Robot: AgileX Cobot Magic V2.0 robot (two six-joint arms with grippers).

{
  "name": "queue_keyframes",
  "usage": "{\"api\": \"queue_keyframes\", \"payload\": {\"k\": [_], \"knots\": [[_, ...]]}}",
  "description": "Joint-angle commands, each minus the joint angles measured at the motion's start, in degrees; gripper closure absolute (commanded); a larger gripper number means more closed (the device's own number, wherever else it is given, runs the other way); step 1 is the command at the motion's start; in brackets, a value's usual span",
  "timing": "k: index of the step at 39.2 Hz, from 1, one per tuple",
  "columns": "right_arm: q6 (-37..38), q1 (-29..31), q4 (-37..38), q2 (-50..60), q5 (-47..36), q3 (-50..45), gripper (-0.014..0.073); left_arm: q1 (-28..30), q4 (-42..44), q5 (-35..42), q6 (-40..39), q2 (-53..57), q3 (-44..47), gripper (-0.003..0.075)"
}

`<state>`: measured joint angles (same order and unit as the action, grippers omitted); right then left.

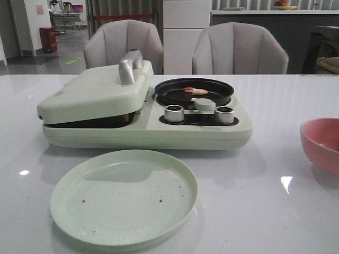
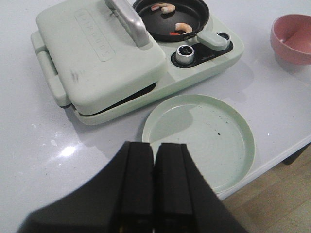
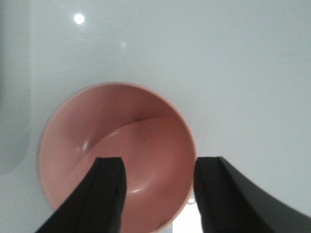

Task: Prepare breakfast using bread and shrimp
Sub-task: 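Set the pink bowl down on the table and release it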

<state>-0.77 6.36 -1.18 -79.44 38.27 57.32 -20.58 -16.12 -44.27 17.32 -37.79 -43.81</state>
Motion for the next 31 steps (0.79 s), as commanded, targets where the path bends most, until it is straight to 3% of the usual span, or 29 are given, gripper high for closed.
{"api": "queue_keyframes", "payload": {"k": [1, 9, 25, 31], "knots": [[-0.9, -3.4, 0.8, 8.1, 1.2, 1.9, 0.0149, -0.3, -1.3, 4.0, -0.2, 0.0, -1.5, 0.0619], [-0.9, -11.2, 3.3, 20.2, 11.4, 1.2, 0.0151, -0.3, -1.3, 4.0, -0.2, 0.0, -1.5, 0.0619], [3.9, -11.4, 2.8, 45.6, 17.9, -14.9, 0.018, -0.3, 0.8, 4.0, -0.4, 0.0, -1.5, 0.0619], [4.9, -11.4, 2.8, 51.4, 17.5, -18.0, 0.0197, -0.3, 14.1, 3.9, -14.9, 0.0, -1.5, 0.0619]]}}
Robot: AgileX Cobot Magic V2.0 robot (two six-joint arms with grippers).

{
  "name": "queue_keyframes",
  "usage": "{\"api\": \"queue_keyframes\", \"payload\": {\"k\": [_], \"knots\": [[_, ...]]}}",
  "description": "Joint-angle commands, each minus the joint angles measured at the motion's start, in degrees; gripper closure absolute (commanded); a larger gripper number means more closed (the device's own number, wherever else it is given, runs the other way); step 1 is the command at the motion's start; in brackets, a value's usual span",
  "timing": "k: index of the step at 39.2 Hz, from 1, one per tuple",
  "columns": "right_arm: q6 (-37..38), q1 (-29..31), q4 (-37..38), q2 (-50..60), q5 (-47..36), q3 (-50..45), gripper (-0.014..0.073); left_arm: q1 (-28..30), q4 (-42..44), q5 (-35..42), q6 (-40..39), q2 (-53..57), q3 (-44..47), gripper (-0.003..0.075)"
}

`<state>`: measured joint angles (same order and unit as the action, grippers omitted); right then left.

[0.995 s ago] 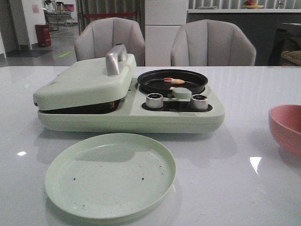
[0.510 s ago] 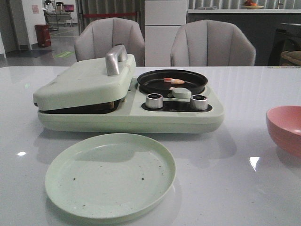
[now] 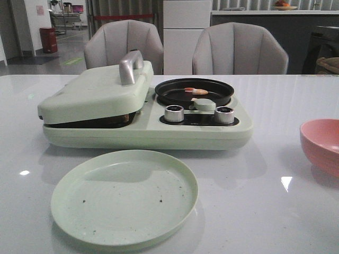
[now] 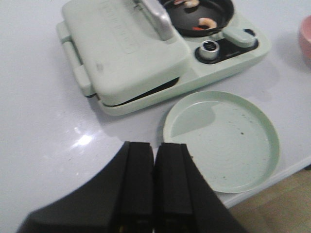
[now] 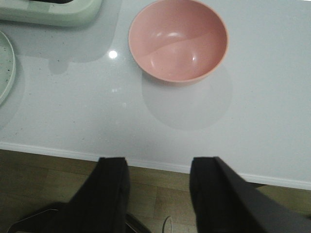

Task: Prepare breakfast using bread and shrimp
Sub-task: 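Set the pink bowl down on the table and release it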

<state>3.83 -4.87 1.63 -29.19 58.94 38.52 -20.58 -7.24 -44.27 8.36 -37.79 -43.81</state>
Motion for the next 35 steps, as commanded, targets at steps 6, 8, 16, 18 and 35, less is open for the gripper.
{"api": "queue_keyframes", "payload": {"k": [6, 8, 16, 18, 35], "knots": [[0.3, -0.1, 0.0, 2.2, -3.4, 0.5, 0.0456, -0.3, 7.6, 3.8, -9.1, 0.0, -1.5, 0.0619], [0.3, -0.1, 0.0, 2.2, -3.7, 0.5, 0.054, -0.3, 7.6, 3.9, -9.1, 0.0, -1.5, 0.0619], [0.3, -0.1, -0.2, 2.2, -4.8, 0.5, 0.0578, -0.3, 7.6, 4.0, -9.1, 0.0, -1.5, 0.0619], [0.3, -0.1, -0.2, 2.2, -4.8, 0.5, 0.0578, -0.3, 7.6, 4.2, -9.1, 0.0, -1.5, 0.0619], [0.3, -0.1, -0.2, 2.2, -4.8, 0.5, 0.0578, 6.2, 8.1, 8.1, -9.1, 9.2, 2.1, 0.0619]]}}
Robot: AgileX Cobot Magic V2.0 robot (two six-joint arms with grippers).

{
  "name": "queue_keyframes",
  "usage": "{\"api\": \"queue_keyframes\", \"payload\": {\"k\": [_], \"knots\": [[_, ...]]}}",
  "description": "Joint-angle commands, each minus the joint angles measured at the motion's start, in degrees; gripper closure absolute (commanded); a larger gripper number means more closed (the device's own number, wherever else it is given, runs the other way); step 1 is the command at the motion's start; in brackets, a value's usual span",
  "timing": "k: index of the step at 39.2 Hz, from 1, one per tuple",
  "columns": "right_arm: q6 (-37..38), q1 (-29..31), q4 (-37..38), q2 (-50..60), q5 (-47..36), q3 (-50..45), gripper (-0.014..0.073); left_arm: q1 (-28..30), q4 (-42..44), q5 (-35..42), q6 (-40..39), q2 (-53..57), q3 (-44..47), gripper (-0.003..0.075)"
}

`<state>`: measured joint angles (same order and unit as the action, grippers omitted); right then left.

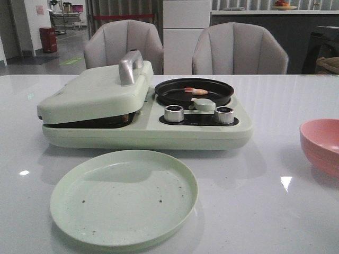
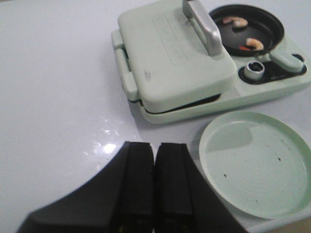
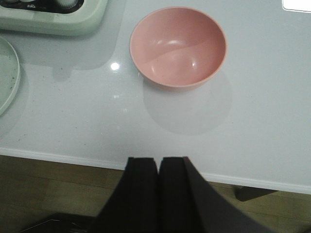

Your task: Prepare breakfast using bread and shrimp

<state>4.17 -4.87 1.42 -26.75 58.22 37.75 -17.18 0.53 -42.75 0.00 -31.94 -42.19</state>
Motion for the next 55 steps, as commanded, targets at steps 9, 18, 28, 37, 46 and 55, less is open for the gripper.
{"api": "queue_keyframes", "payload": {"k": [9, 18, 28, 37, 46, 55], "knots": [[0.0, -0.1, 0.0, -0.2, -4.0, 1.3, 0.0578, 15.6, -0.5, 19.5, 0.0, 21.3, 19.4, 0.0619], [0.0, -0.1, 0.0, -0.2, -4.0, 1.3, 0.0578, 16.8, -0.9, 36.7, 0.0, 30.1, 37.3, 0.0619], [0.0, -0.1, 0.0, -0.3, -3.8, 1.3, 0.0578, 16.8, -1.0, 43.1, 0.0, 33.5, 42.7, 0.0619], [0.0, -0.1, 0.0, -0.4, -3.8, 1.3, 0.0578, 16.8, -0.5, 47.2, 0.0, 33.5, 42.7, 0.0619], [0.0, -0.1, 0.0, -0.4, -3.8, 1.3, 0.0578, 16.8, -0.5, 47.2, 0.0, 33.5, 42.7, 0.0619], [0.0, -0.1, 0.0, -0.4, -3.8, 1.3, 0.0578, 14.8, -0.5, 47.2, 0.0, 33.4, 42.7, 0.0619]]}}
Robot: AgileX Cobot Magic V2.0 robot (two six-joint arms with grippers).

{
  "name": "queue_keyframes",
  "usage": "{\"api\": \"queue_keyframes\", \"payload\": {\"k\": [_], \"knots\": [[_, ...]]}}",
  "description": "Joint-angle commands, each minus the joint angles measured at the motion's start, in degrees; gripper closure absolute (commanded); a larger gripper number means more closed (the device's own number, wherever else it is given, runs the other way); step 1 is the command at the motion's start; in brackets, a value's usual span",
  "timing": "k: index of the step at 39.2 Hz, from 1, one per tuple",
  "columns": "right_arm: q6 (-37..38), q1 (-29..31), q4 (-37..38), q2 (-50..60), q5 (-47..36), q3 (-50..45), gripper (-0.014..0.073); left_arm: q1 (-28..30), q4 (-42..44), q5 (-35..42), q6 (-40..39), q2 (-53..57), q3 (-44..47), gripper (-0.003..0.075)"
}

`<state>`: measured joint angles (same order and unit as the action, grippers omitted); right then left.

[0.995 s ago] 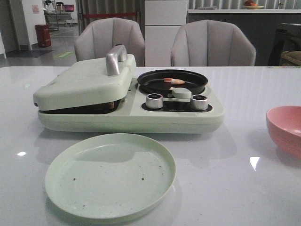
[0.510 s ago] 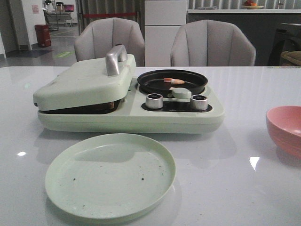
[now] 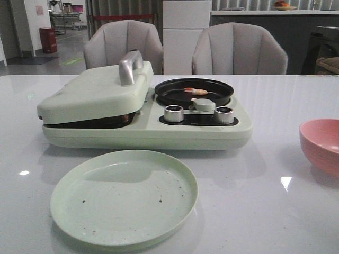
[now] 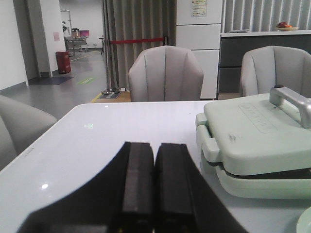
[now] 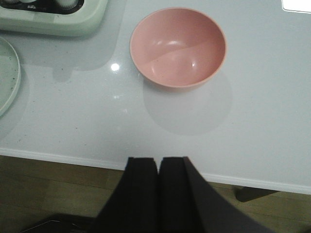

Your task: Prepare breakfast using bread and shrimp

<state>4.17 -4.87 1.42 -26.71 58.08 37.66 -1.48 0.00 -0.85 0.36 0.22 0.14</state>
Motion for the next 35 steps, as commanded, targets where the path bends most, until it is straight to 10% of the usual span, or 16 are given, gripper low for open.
{"api": "queue_keyframes", "payload": {"k": [1, 35], "knots": [[0.0, -0.1, 0.0, -0.4, -3.6, 1.3, 0.0578, -1.0, 0.0, 5.3, -0.4, 1.2, 0.4, 0.0619], [0.0, 0.4, -0.1, 0.6, -3.6, 1.1, 0.0578, -1.0, 0.0, 5.3, -0.4, 1.2, 0.4, 0.0619]]}}
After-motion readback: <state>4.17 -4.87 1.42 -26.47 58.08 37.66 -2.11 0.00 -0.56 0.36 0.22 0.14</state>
